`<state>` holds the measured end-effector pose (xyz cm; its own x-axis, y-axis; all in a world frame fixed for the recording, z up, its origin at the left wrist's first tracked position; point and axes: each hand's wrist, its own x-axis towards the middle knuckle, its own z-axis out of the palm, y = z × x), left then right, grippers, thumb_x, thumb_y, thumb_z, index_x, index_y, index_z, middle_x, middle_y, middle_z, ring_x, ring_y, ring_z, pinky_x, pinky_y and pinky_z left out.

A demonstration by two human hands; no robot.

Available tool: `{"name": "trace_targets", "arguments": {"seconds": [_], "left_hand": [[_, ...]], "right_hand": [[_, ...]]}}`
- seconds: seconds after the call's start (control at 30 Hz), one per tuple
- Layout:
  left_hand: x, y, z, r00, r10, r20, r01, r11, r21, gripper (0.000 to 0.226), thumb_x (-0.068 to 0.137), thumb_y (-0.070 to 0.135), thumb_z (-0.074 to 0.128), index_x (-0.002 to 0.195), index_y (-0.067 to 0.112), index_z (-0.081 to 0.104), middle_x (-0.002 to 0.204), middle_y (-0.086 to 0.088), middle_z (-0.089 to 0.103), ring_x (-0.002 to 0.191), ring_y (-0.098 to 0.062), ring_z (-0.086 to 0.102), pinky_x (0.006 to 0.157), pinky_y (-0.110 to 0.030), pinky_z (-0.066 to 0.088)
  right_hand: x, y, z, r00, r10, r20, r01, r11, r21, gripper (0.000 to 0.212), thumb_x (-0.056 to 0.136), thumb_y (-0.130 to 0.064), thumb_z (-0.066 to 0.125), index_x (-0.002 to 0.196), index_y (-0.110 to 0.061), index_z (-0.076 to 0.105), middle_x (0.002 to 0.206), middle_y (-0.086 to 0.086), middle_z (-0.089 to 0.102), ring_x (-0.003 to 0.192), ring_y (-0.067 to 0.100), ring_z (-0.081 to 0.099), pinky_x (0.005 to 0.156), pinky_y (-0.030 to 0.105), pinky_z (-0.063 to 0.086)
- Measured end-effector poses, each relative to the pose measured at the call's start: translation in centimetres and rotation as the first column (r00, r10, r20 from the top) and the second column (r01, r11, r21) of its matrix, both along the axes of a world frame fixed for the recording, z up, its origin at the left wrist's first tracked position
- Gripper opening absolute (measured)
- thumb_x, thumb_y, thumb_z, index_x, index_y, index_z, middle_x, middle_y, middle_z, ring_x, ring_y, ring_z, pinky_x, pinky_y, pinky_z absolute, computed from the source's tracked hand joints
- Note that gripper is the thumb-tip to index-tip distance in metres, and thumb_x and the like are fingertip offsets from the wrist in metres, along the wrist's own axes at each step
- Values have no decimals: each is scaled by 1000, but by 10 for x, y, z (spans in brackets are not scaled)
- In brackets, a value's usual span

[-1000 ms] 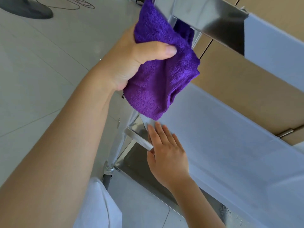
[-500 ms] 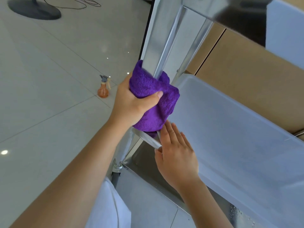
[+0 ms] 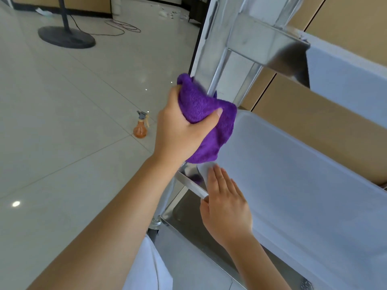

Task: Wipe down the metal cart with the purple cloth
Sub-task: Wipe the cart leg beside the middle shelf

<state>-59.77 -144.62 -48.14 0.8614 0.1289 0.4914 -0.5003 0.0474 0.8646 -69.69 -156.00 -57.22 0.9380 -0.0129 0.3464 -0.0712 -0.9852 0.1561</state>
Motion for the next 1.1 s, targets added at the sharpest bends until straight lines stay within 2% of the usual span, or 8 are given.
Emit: {"name": "trace_targets", "arguments": {"seconds": [0.13, 0.27, 0.37, 0.6, 0.73, 0.87, 0.97, 1.1], "left_hand": [[9, -1, 57, 996, 17, 93, -16, 1000, -16, 52, 66, 32, 80, 108, 13, 55, 88, 13, 62, 79, 2, 60, 73, -18, 51], [15, 0, 57, 995, -94, 46, 96, 994, -52, 50, 61, 30, 78, 102, 13, 57, 94, 0, 67, 87, -15, 64, 82, -38, 54], [17, -1, 31, 990, -140, -18, 138, 988, -68, 41, 56, 36, 73, 89, 16, 58, 82, 2, 64, 78, -14, 63, 74, -32, 55], [11, -7, -36, 995, -26, -96, 21, 998, -62, 39, 60, 36, 74, 92, 25, 55, 89, -1, 64, 82, -14, 64, 75, -22, 52], [0, -9, -61, 986, 30, -161, -33, 999, -16, 43, 64, 25, 77, 100, 20, 53, 89, 15, 60, 79, 12, 59, 72, -4, 43], [-13, -13, -71, 961, 104, -255, -96, 994, 47, 56, 73, 25, 78, 119, 10, 50, 89, 24, 56, 77, 17, 58, 66, 0, 41], [-28, -17, -73, 945, 182, -273, -134, 974, 185, 62, 84, 31, 67, 132, 6, 37, 102, 12, 57, 87, 2, 59, 68, -1, 42], [-44, -17, -70, 910, 268, -315, -118, 898, 423, 54, 93, 26, 52, 136, 2, 32, 119, -13, 58, 104, -26, 59, 73, -15, 37]], "right_hand": [[0, 0, 2, 999, -14, -29, 14, 1000, 5, 68, 60, -23, 80, 121, 0, 62, 124, 13, 62, 112, 25, 62, 95, 33, 41], [0, -1, 1, 1000, -5, -12, 6, 1000, 20, 66, 60, -22, 80, 120, 0, 62, 124, 14, 62, 112, 26, 62, 95, 35, 38], [2, -2, -2, 1000, 4, 8, -4, 1000, 27, 65, 61, -20, 78, 120, 2, 62, 123, 16, 62, 112, 27, 62, 94, 37, 44], [6, 1, 0, 1000, -4, -2, 4, 998, 56, 56, 74, -20, 41, 123, 0, 60, 127, 17, 60, 116, 27, 59, 97, 38, 43], [7, 0, -1, 999, -16, -29, 17, 999, 48, 57, 70, -19, 64, 124, 0, 59, 128, 17, 59, 118, 27, 58, 99, 37, 40], [8, 2, 2, 997, -29, -67, 34, 996, 79, 68, 62, -17, 74, 125, 3, 57, 126, 19, 60, 116, 29, 59, 96, 38, 46], [7, 3, 6, 995, -18, -102, 30, 993, 113, 70, 60, -18, 76, 124, 6, 57, 125, 21, 60, 114, 30, 60, 94, 39, 47], [7, 2, 10, 985, -26, -171, 54, 986, 159, 76, 62, -19, 74, 130, 6, 51, 131, 21, 55, 121, 28, 55, 100, 37, 41]]}}
